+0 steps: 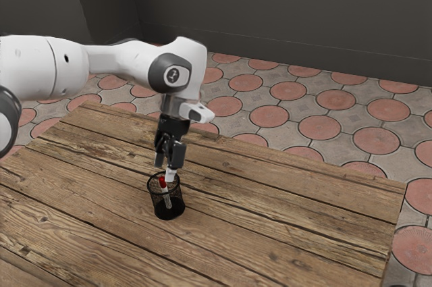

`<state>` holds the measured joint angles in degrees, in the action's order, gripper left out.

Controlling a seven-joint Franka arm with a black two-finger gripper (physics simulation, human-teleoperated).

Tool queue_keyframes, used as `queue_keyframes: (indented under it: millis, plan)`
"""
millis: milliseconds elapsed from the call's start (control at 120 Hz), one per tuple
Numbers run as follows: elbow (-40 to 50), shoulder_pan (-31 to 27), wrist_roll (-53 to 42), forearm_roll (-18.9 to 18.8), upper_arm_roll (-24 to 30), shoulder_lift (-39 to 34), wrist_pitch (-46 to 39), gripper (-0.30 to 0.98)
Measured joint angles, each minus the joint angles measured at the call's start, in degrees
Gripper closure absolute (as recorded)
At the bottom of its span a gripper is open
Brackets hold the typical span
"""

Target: Take the marker out of the pen holder and place it to the left of the pen holder.

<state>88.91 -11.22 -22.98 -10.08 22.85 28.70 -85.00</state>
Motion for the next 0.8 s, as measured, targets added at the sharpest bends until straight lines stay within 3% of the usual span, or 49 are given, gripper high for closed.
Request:
queue_keyframes:
  millis: [300, 425, 575, 800]
  plan:
    - [1.7, -0.1, -0.8, 0.4, -0.5, 2.0, -0.3, 0.0]
    - [1.2, 0.2, -1.0, 0.1, -1.6, 2.8, -0.6, 0.06]
    - [-1.0, 0.6, -0.9, -0.2, -2.2, 4.3, -1.3, 0.34]
    - [-1.6, 0.6, -0.5, -0.2, -2.8, 4.6, -1.7, 0.55]
